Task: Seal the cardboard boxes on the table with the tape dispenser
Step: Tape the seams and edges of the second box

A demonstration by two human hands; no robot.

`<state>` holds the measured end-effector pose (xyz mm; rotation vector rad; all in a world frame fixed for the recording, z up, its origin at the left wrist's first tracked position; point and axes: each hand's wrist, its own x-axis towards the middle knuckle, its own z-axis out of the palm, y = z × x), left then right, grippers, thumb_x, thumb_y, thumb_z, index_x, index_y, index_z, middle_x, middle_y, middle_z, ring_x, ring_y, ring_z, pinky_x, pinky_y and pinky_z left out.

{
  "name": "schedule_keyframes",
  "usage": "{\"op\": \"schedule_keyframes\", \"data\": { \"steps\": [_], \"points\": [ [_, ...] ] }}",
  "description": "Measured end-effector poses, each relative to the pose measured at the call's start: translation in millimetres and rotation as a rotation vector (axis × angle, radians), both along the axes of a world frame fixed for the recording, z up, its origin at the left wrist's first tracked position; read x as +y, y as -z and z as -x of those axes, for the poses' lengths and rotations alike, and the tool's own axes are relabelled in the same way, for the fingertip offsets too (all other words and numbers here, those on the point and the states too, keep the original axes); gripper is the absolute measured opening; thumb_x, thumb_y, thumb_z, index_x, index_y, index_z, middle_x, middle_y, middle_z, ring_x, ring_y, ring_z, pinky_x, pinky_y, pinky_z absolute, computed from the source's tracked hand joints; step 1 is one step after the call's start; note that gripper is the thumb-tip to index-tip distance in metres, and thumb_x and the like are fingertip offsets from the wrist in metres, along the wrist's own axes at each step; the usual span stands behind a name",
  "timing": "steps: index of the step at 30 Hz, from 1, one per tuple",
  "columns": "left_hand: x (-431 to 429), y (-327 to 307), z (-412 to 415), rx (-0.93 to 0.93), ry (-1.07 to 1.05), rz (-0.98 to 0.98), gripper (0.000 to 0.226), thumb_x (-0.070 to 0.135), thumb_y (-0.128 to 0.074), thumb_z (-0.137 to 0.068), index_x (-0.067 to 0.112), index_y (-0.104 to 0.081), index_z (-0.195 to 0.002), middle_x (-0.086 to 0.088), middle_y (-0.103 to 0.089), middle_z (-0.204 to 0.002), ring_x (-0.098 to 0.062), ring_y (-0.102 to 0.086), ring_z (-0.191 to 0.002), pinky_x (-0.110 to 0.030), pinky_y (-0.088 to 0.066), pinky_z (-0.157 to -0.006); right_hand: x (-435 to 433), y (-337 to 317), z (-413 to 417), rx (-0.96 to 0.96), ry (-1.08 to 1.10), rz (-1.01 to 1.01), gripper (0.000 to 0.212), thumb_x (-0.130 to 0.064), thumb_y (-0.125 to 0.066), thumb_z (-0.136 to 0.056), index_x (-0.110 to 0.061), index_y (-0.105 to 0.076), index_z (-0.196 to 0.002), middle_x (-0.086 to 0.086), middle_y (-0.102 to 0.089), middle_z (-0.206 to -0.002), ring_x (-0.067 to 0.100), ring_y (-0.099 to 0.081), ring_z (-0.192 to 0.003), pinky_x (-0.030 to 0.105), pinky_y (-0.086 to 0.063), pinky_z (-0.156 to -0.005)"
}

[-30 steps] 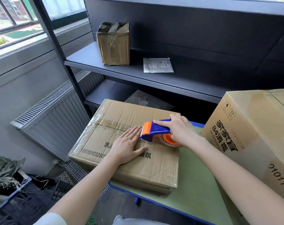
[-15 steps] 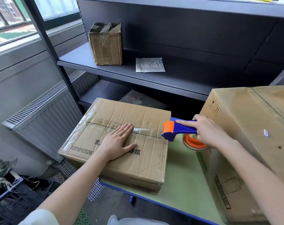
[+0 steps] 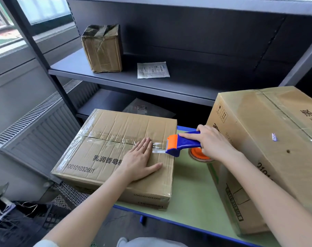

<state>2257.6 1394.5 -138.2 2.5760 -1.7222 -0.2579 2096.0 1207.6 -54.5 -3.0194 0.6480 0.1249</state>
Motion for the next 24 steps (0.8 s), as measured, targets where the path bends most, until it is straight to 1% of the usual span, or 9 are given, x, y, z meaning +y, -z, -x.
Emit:
{"op": "schedule_keyframes", "data": {
  "steps": [3, 5, 7, 10, 14, 16, 18, 20, 24],
  "points": [
    [-14.2, -8.3, 20.4, 0.017, -0.064, -0.064, 0.119, 0.089, -0.005, -0.067, 0.002, 0.007, -0.149, -0.015, 0.011, -0.156, -0.021, 0.015, -0.144, -0.033, 0.010, -0.117, 0.1, -0.2, -0.1, 0.001, 0.009, 0.019, 0.065, -0.014, -0.043, -0.096, -0.053, -0.018, -0.142, 0.001, -0.037, -0.104, 0.018, -0.035, -0.097, 0.026, -0.026, -0.076],
    [-23.8, -6.6, 36.6, 0.069, -0.142, -0.053, 0.131, 0.093, -0.006, -0.058, -0.002, 0.007, -0.147, -0.018, 0.013, -0.155, -0.024, 0.017, -0.143, -0.037, 0.010, -0.117, 0.4, 1.4, -1.3, 0.011, 0.011, 0.027, 0.064, -0.015, -0.043, -0.096, -0.052, -0.018, -0.142, -0.001, -0.033, -0.098, 0.015, -0.031, -0.092, 0.026, -0.025, -0.075],
    [-29.4, -2.0, 45.6, 0.046, -0.216, -0.044, 0.136, 0.093, -0.007, -0.053, -0.004, 0.008, -0.146, -0.021, 0.016, -0.154, -0.028, 0.019, -0.143, -0.040, 0.011, -0.117, -1.0, 4.1, -2.6, 0.021, 0.010, 0.027, 0.064, -0.015, -0.043, -0.096, -0.052, -0.017, -0.142, -0.001, -0.031, -0.096, 0.014, -0.028, -0.090, 0.026, -0.025, -0.075],
    [-29.5, 3.4, 49.8, -0.040, -0.223, -0.045, 0.121, 0.083, -0.024, -0.069, -0.005, 0.010, -0.146, -0.023, 0.016, -0.153, -0.030, 0.020, -0.142, -0.039, 0.015, -0.115, -3.7, 9.4, -1.3, 0.022, 0.010, 0.010, 0.065, -0.016, -0.044, -0.096, -0.052, -0.017, -0.142, -0.001, -0.030, -0.096, 0.014, -0.028, -0.089, 0.026, -0.026, -0.076],
    [-19.0, 5.7, 40.4, -0.075, -0.180, -0.003, 0.118, 0.074, -0.005, -0.058, -0.002, 0.013, -0.145, -0.018, 0.023, -0.152, -0.024, 0.029, -0.137, -0.037, 0.017, -0.114, 3.2, 15.8, -5.1, 0.002, 0.027, -0.026, 0.066, -0.014, -0.044, -0.096, -0.052, -0.015, -0.142, 0.000, -0.033, -0.098, 0.014, -0.030, -0.090, 0.026, -0.028, -0.077],
    [-11.5, 6.8, 32.9, -0.090, -0.135, 0.022, 0.112, 0.072, -0.004, -0.061, 0.003, 0.012, -0.147, -0.013, 0.022, -0.153, -0.019, 0.027, -0.139, -0.035, 0.013, -0.116, 9.1, 19.3, -10.1, -0.015, 0.018, -0.025, 0.067, -0.013, -0.042, -0.096, -0.052, -0.014, -0.143, 0.001, -0.035, -0.099, 0.015, -0.033, -0.091, 0.027, -0.029, -0.077],
    [-8.2, 7.0, 28.6, -0.085, -0.103, 0.050, 0.108, 0.071, -0.004, -0.063, 0.007, 0.008, -0.149, -0.008, 0.015, -0.156, -0.013, 0.020, -0.142, -0.032, 0.011, -0.117, 10.2, 19.6, -12.6, -0.020, 0.012, -0.033, 0.067, -0.013, -0.042, -0.096, -0.053, -0.013, -0.142, 0.001, -0.037, -0.101, 0.016, -0.036, -0.093, 0.028, -0.032, -0.079],
    [-9.2, 7.7, 27.4, -0.076, -0.101, 0.073, 0.108, 0.071, -0.005, -0.063, 0.008, 0.005, -0.150, -0.006, 0.009, -0.158, -0.011, 0.015, -0.143, -0.030, 0.009, -0.117, 8.0, 18.7, -11.4, -0.007, 0.009, -0.037, 0.067, -0.015, -0.043, -0.096, -0.052, -0.012, -0.143, 0.002, -0.038, -0.103, 0.017, -0.038, -0.095, 0.028, -0.035, -0.079],
    [-9.3, 7.8, 26.1, -0.059, -0.114, 0.075, 0.110, 0.073, -0.007, -0.060, 0.012, 0.003, -0.151, -0.007, 0.009, -0.158, -0.013, 0.013, -0.144, -0.028, 0.008, -0.117, 8.3, 19.6, -3.5, 0.000, 0.016, -0.055, 0.069, -0.012, -0.042, -0.096, -0.053, -0.011, -0.142, -0.001, -0.032, -0.096, 0.013, -0.032, -0.089, 0.024, -0.025, -0.074]
  ]
}}
